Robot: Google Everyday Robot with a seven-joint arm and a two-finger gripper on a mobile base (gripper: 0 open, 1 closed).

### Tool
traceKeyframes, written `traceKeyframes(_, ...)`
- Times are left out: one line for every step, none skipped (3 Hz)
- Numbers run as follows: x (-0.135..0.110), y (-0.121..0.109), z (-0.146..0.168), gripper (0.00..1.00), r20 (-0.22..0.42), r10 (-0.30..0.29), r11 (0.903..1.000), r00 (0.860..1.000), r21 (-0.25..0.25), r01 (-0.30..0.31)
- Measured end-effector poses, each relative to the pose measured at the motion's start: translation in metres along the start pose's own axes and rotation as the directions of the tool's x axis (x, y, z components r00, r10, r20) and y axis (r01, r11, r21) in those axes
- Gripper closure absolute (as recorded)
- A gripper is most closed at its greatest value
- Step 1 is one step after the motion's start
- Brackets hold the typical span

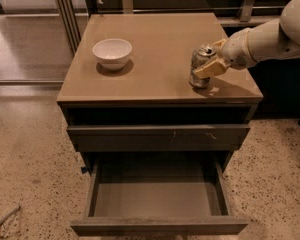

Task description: Place 7up can into middle drawer

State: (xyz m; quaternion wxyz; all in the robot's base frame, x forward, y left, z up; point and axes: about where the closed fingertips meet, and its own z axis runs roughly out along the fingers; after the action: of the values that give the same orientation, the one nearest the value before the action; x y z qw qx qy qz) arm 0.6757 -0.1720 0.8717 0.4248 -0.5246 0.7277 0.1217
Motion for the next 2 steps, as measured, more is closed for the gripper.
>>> traceKeyframes(-0.018, 0.027, -0.011, 1.0, 0.035, -0.059, 0.9957, 0.998, -0.07, 0.061)
traceKeyframes(-0.04, 0.063, -0.036, 1.0, 0.078, -0.122, 0.9796, 0.989, -0.151, 0.133)
